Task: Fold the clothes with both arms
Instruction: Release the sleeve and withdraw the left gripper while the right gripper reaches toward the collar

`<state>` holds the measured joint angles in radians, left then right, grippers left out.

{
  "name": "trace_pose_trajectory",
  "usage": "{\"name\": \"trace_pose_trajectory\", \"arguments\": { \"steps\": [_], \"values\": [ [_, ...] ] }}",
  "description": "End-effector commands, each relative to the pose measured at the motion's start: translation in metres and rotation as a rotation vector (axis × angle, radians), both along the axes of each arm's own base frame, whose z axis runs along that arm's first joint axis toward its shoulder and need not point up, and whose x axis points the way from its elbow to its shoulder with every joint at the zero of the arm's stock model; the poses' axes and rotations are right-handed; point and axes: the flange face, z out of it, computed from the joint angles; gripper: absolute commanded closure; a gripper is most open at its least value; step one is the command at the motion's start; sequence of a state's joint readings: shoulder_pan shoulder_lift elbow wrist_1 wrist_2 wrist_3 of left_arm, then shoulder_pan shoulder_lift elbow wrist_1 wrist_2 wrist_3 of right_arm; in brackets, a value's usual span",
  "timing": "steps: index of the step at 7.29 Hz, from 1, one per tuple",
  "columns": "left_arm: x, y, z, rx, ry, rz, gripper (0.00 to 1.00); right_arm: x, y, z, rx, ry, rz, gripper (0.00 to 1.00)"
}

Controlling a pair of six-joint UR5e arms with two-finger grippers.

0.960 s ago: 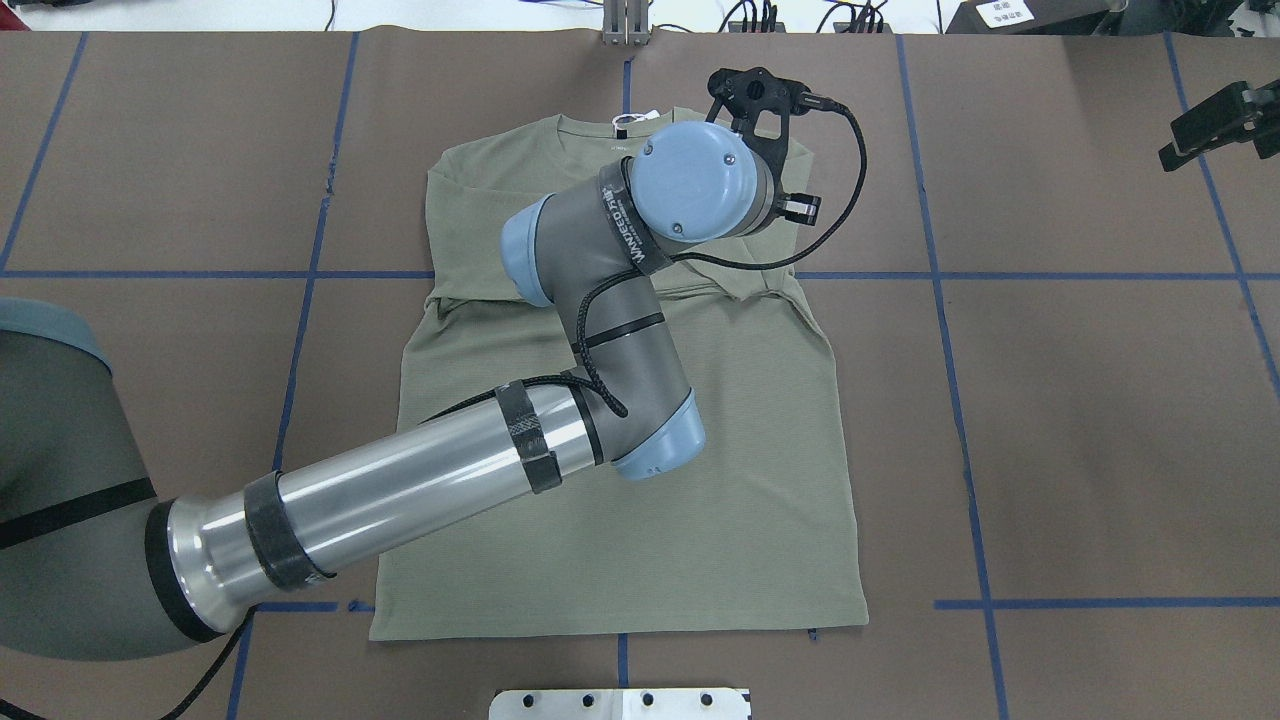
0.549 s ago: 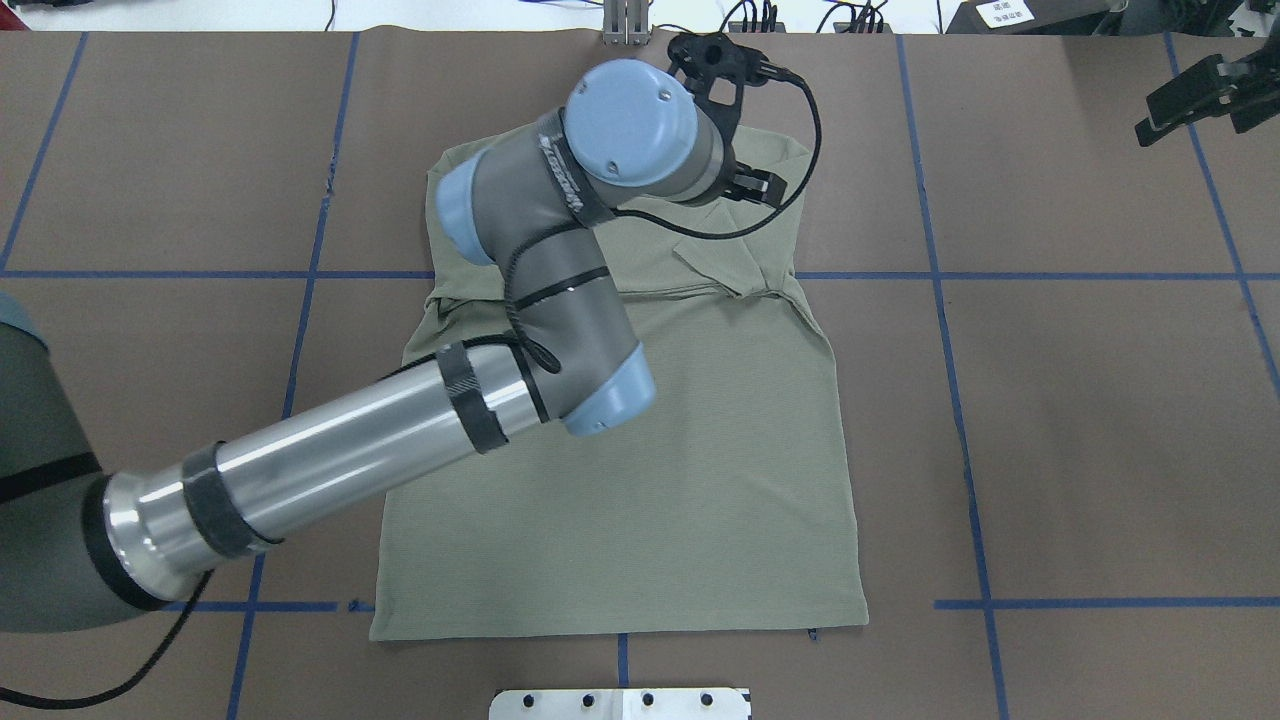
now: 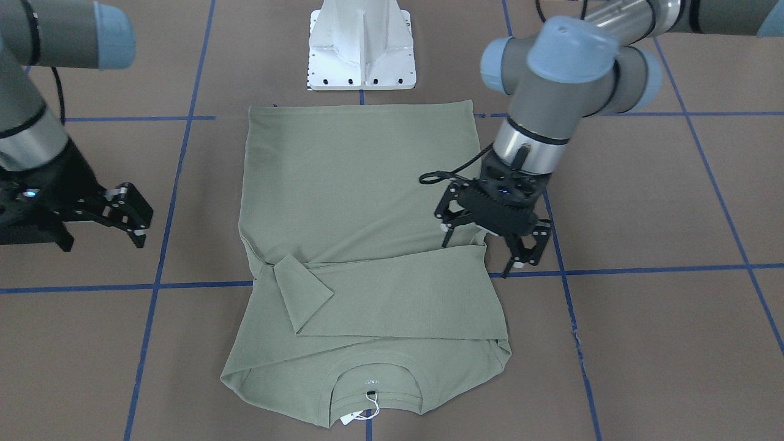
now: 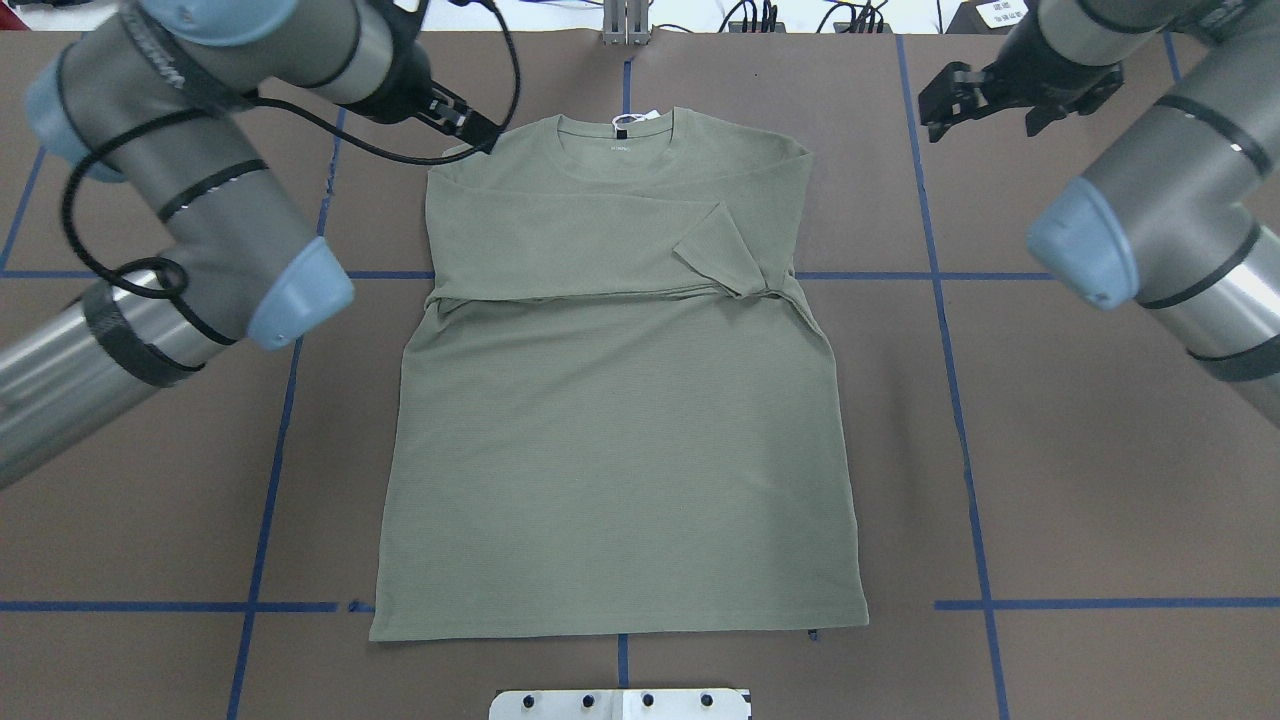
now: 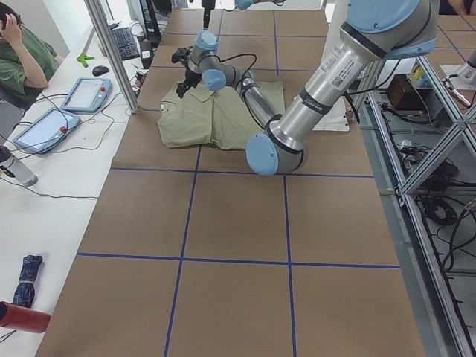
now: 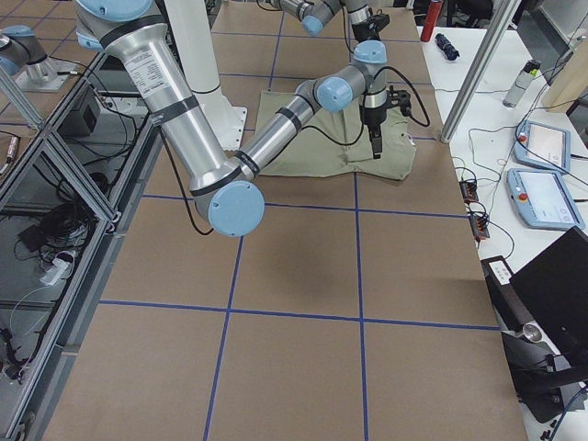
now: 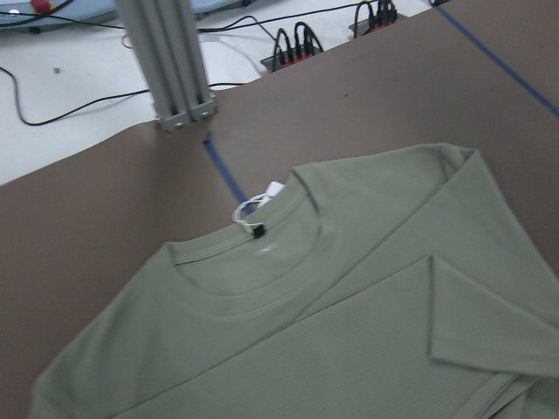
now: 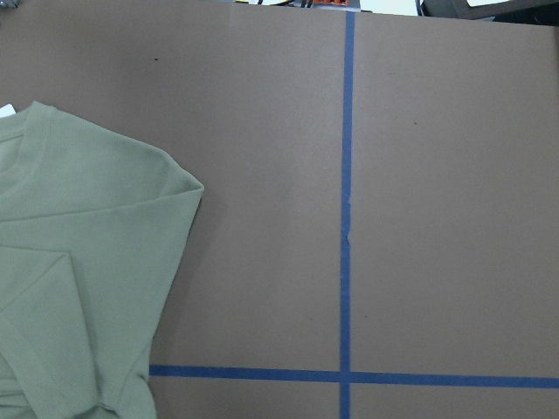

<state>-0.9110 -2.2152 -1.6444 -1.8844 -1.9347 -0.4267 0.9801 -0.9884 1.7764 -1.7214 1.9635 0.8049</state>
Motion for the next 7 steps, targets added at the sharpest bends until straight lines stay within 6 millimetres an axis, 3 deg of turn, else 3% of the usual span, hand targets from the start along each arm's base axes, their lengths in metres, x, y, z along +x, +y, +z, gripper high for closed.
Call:
{"name": "trace_pose_trajectory", "arguments": {
  "steps": [1,2,3,5,7],
  "values": [
    [-0.093,-0.012,0.084,0.050,-0.085,0.028,0.00,-0.132,-0.014,-0.055,-0.011,0.074,0.079,0.04],
    [-0.126,-0.009,0.123,0.060,-0.085,-0.004,0.00,-0.190,-0.011,-0.072,-0.021,0.114,0.104,0.06],
    [-0.134,0.002,0.148,0.069,-0.041,0.032,0.00,-0.228,-0.004,-0.078,-0.006,0.148,0.118,0.07],
    [-0.138,0.009,0.156,0.059,-0.011,0.062,0.00,-0.289,0.002,-0.076,0.020,0.206,0.120,0.19],
    [-0.140,0.009,0.157,0.052,-0.009,0.056,0.00,-0.331,0.008,-0.063,0.048,0.253,0.101,0.24]
  ]
}}
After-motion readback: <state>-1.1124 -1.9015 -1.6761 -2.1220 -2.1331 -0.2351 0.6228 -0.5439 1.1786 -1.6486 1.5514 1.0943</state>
